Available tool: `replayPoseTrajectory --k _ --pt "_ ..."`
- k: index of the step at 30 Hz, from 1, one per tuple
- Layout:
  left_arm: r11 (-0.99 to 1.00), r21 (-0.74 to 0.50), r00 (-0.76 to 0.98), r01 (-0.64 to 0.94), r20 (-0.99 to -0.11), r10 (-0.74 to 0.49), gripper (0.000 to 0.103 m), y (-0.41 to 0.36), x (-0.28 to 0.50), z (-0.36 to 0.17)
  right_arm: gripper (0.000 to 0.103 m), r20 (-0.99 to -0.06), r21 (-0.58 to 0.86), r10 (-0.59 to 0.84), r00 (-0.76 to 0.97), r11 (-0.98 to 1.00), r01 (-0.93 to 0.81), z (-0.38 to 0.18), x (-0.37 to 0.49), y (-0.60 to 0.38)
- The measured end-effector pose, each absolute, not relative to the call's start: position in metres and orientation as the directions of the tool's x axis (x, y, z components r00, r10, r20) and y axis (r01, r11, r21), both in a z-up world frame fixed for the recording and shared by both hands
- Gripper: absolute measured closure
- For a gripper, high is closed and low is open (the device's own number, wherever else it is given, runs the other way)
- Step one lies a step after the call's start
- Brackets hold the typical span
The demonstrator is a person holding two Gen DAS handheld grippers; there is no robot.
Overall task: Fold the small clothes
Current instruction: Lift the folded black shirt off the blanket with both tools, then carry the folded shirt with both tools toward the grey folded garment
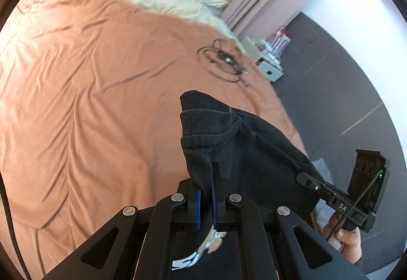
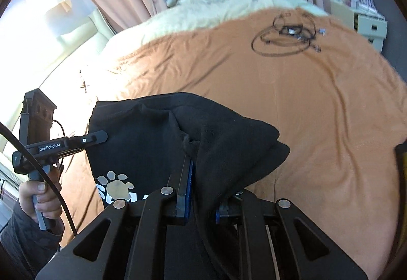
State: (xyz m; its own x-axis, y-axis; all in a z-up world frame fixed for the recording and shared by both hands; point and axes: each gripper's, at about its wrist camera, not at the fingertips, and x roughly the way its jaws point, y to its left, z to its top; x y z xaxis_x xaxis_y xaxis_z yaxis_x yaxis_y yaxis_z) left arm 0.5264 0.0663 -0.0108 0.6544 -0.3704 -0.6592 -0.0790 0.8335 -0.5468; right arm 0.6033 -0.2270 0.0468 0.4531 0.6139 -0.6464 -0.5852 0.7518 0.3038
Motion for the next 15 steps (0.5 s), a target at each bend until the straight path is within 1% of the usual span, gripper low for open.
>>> replayPoseTrajectory --k 7,15 --pt "0.835 -0.55 0.703 0.01 -0.59 -0.397 0.097 0.039 0.484 0.055 0.094 -0.579 0.28 0.616 0.534 0.765 -0.579 0.099 0.528 -0.277" --pt "0.834 -0.537 0.742 0.126 -0.507 -0.439 0.097 -0.017 0.432 0.129 0.094 -0.487 0.221 0.591 0.642 0.795 -0.564 0.167 0.426 -0.348"
